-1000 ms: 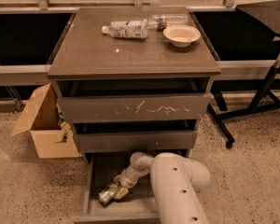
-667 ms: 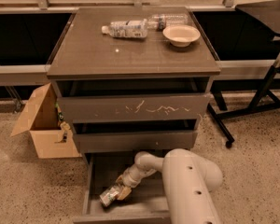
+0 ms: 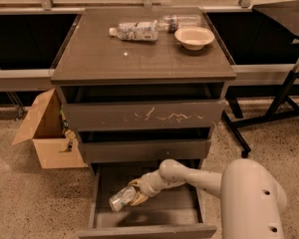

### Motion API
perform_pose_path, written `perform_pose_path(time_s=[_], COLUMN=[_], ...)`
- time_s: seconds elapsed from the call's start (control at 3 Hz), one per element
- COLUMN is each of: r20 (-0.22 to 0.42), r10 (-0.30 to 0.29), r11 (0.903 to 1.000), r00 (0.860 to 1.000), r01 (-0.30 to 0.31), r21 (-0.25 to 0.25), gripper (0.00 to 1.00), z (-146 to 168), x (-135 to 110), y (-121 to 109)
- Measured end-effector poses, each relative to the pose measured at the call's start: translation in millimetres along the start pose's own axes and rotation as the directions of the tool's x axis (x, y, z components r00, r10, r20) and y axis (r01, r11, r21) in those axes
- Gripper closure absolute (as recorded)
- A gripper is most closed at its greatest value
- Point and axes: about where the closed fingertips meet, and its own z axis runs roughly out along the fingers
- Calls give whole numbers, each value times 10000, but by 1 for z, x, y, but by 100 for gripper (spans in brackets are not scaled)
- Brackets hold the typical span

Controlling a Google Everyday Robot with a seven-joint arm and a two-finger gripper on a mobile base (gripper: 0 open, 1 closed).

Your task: Pick 7up can from bottom drawer and place on counter

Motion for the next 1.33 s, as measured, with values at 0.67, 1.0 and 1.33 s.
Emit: perform_pose_path(time_s=[0.67,1.0,1.33], r20=[291,507,344], r10=[-505,-1062,-1613], r11=[9979,9920,9822], r00=[9983,9930,9863], r01=[493,1024,1570], r21=[417,739,1030], gripper=[100,100,100], z=[-43,-91,-140], x=[-46,-93,-135], y=[1,1,0])
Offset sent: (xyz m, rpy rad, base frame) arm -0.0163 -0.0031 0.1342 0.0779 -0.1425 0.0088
